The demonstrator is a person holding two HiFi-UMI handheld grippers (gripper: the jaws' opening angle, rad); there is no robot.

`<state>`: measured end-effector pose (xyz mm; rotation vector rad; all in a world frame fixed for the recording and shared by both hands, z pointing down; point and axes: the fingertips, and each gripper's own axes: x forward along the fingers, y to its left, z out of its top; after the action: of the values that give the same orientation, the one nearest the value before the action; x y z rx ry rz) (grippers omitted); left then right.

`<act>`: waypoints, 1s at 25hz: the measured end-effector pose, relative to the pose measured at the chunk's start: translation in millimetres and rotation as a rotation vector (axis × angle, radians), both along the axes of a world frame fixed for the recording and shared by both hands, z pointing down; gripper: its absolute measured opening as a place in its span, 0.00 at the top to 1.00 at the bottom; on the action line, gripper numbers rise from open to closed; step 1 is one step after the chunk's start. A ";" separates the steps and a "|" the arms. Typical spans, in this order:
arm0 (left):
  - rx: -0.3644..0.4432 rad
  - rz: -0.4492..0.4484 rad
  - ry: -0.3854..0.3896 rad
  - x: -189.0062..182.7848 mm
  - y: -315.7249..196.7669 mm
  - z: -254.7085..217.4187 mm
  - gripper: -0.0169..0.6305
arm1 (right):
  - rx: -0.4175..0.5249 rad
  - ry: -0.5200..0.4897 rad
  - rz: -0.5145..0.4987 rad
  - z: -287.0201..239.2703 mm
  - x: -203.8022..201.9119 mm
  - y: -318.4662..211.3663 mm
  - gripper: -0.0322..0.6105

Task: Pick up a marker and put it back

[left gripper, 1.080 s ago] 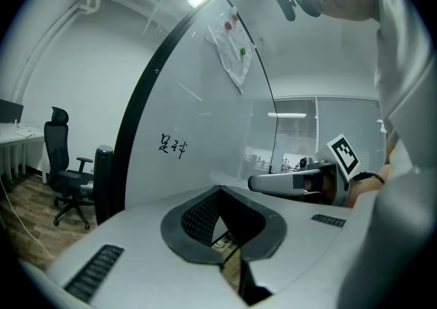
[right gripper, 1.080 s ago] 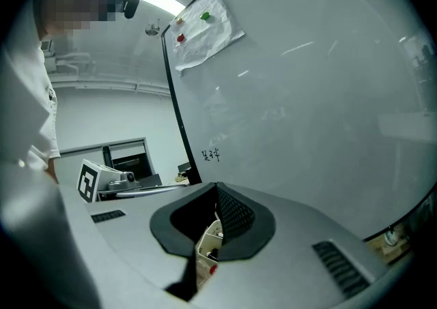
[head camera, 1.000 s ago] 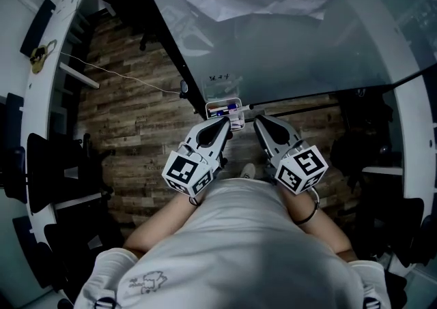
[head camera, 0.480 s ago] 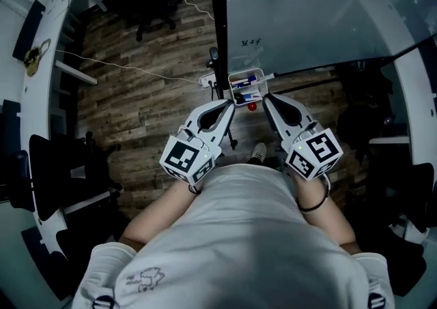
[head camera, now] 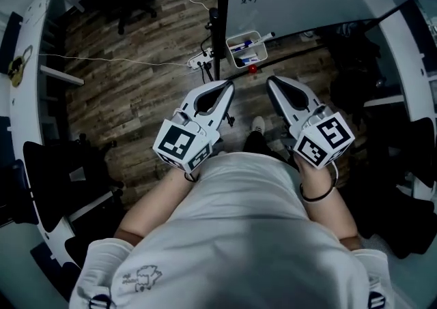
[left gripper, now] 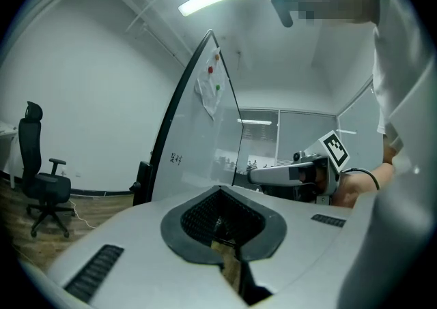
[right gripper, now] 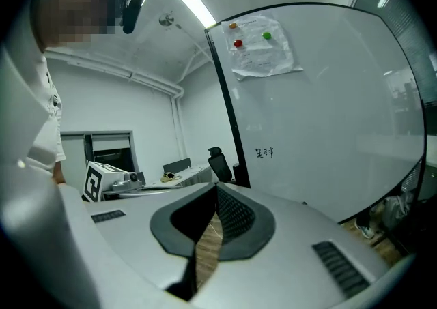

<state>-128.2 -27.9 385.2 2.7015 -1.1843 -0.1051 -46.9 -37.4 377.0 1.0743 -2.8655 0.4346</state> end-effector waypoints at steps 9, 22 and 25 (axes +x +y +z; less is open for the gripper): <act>-0.023 0.068 0.004 21.8 39.4 3.8 0.96 | -0.022 -0.005 0.034 -9.8 22.0 41.8 0.93; -0.038 0.014 0.021 55.2 52.9 0.5 0.96 | -0.036 -0.014 -0.030 -0.5 49.2 69.0 0.93; -0.028 0.022 0.013 65.6 60.7 -3.2 0.96 | -0.029 -0.027 -0.034 -2.0 55.4 76.4 0.93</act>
<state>-62.6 32.8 382.0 2.6846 -1.1432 -0.1013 8.4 39.0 375.0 1.0211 -2.8864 0.4907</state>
